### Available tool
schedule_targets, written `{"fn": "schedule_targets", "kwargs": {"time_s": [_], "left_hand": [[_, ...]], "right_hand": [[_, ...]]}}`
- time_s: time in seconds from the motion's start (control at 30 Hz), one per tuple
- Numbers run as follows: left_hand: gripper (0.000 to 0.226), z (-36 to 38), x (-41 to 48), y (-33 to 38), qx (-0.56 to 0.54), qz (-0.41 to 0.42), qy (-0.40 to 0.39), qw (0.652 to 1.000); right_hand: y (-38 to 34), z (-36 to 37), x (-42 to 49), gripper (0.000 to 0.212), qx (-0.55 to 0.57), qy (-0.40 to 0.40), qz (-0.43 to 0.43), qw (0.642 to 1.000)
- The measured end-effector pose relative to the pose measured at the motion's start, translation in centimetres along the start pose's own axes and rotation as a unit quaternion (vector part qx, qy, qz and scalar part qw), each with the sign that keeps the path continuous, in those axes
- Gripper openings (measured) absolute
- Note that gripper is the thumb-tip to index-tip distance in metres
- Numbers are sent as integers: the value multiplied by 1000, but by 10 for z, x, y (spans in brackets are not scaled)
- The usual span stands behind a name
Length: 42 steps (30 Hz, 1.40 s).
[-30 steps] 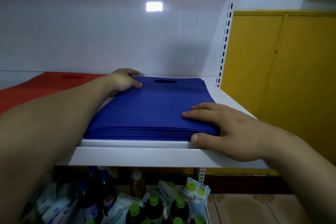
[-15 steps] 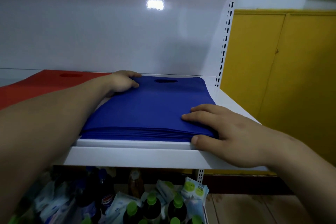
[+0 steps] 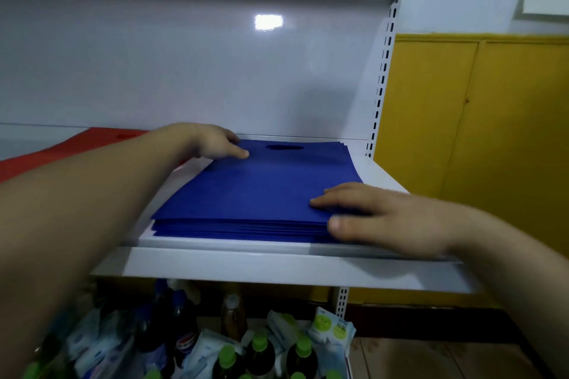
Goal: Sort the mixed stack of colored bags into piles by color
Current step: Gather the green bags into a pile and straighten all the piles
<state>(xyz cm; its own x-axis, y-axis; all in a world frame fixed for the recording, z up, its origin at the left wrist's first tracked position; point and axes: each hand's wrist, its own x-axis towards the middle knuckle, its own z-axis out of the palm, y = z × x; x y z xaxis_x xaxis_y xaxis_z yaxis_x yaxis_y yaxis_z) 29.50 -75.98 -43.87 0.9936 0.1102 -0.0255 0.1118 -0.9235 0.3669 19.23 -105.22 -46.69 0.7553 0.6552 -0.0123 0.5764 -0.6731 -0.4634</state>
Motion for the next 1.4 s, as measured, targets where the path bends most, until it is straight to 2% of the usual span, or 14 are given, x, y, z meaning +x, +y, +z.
{"fn": "schedule_targets", "kwargs": {"time_s": [0.07,0.13,0.23,0.37,0.53,0.7,0.83,1.0,1.17,1.3,1.4], "left_hand": [[64,-9,-14,2,5,-5,14,1000],[64,-12,-27,-2,3,-3,25,1000],[66,-2,-38,-17,-17,-13,27,999],[77,15,-43,-26,-107,-49,59,991],[56,26,-50,-19,-199,-54,26,978],[74,27,-47,-25,-169,-48,28,984],[71,28,-46,-27,-167,-42,22,985],[69,29,-47,-27,-172,-43,8,984],[70,19,-70,-22,-201,-36,-11,979],[83,13,-108,-26,-94,28,1,995],[99,26,-133,-23,-12,91,-30,995]], "right_hand": [[2,-21,8,80,100,20,15,995],[11,-40,28,83,137,70,42,987],[33,-49,77,67,91,130,101,982],[57,-43,125,66,68,133,189,971],[73,-48,154,62,105,156,234,954],[75,-39,170,63,134,166,236,948],[84,-40,174,63,120,200,250,940],[88,-35,179,58,99,177,231,951],[91,-34,180,62,71,167,231,956],[86,-40,179,77,-7,147,226,963],[78,-45,179,88,-83,116,195,970]]}}
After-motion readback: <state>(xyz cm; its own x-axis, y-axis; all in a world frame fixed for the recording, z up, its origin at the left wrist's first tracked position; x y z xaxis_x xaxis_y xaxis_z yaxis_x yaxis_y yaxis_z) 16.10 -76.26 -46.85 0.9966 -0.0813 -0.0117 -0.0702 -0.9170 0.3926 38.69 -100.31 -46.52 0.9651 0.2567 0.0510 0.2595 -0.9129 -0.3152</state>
